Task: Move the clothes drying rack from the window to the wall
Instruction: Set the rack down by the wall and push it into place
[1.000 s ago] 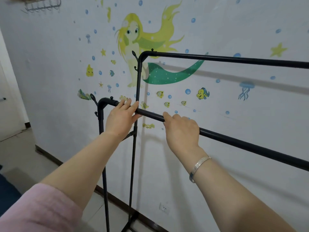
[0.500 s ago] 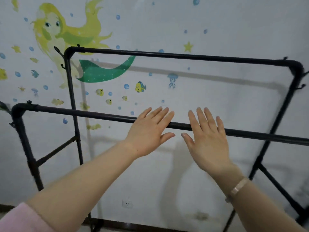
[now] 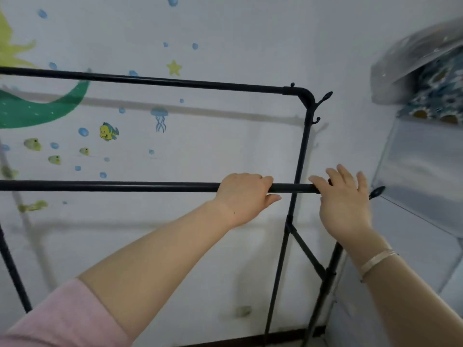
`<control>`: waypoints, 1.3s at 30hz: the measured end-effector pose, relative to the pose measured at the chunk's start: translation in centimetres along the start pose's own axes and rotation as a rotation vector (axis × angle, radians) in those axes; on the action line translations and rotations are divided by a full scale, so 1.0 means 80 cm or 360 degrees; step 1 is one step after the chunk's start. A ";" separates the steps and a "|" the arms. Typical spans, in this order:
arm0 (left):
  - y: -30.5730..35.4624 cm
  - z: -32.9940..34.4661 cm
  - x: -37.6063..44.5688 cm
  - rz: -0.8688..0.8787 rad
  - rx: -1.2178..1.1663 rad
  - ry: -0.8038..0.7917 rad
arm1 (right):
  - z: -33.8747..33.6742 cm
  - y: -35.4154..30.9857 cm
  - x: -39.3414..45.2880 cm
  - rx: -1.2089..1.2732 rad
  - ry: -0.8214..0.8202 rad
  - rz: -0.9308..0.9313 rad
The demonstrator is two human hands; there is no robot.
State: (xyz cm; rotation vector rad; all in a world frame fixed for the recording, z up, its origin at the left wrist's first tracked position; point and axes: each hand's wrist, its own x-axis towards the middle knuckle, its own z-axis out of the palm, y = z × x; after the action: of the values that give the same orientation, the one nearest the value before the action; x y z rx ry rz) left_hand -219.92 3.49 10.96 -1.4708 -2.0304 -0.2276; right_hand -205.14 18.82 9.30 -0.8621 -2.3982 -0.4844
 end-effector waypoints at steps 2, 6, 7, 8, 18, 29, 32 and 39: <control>0.006 0.007 0.012 -0.0053 0.0041 0.0006 | 0.008 0.016 0.010 0.0115 0.0032 -0.0015; -0.002 0.019 0.017 -0.0128 0.0003 0.0140 | 0.026 0.034 0.036 0.0448 0.0045 -0.0149; -0.005 0.020 0.018 -0.0146 0.0003 0.0170 | 0.031 0.035 0.044 0.0511 0.0057 -0.0189; -0.007 0.023 0.020 -0.0161 0.0008 0.0194 | 0.036 0.036 0.051 0.0565 0.0075 -0.0220; -0.018 0.054 0.060 -0.0297 0.0152 0.0222 | 0.089 0.046 0.113 0.0795 0.0194 -0.0394; -0.011 0.053 0.052 -0.0223 0.0221 0.0208 | 0.086 -0.012 0.072 0.0616 0.0476 -0.0498; -0.011 0.048 0.039 -0.0125 0.0209 0.0185 | 0.076 -0.053 0.060 0.0748 0.0456 -0.0657; -0.054 0.021 -0.029 -0.0467 0.0246 0.0218 | 0.046 -0.112 0.056 0.0859 0.0440 -0.0807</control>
State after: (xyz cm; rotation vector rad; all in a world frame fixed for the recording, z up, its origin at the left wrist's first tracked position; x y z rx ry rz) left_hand -224.01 0.81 9.21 -1.0337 -2.0949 -0.2761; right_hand -215.39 16.19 7.77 0.0500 -2.2959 -0.1053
